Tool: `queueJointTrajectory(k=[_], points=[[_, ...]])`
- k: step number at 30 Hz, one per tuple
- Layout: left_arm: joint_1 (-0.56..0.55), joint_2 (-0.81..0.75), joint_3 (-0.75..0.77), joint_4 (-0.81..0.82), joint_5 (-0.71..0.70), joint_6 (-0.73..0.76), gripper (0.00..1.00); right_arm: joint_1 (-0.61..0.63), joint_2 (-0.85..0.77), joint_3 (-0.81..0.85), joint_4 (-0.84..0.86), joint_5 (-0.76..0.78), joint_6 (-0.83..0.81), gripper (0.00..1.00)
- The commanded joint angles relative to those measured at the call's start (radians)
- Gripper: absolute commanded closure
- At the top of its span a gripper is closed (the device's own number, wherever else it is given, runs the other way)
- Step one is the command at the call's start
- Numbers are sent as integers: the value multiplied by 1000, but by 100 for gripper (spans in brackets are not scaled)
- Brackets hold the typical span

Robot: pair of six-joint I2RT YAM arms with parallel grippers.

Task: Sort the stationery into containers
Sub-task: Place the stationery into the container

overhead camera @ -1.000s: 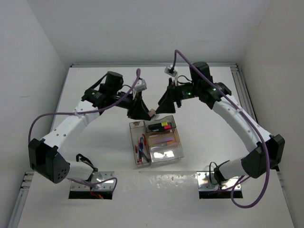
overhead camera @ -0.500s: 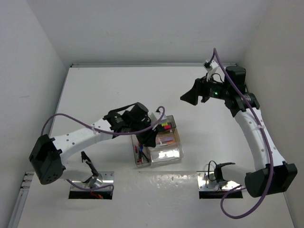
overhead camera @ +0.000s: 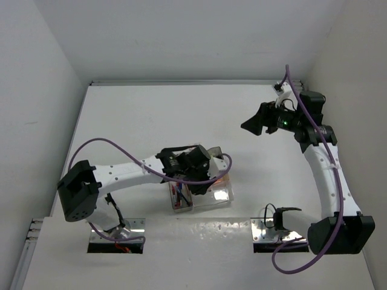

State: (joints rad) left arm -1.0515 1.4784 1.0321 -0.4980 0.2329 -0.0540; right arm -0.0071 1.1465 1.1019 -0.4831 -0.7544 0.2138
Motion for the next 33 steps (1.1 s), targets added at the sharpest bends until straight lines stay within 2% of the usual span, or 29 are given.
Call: queueJointTrajectory(k=[1,14,29,33], points=[[-21,11,60,39,-63,78,100,-40,-22,-16,11,-46,9,24],[-97,49,62,50,-37,163,98,-91,-13,-16,-18,-86,4,24],[-99,83,20,84,-61,204,89,-91,18,1,-8,-92,42,24],[-96,92,13,87,-69,206,83,-91,21,0,-6,-94,44,24]])
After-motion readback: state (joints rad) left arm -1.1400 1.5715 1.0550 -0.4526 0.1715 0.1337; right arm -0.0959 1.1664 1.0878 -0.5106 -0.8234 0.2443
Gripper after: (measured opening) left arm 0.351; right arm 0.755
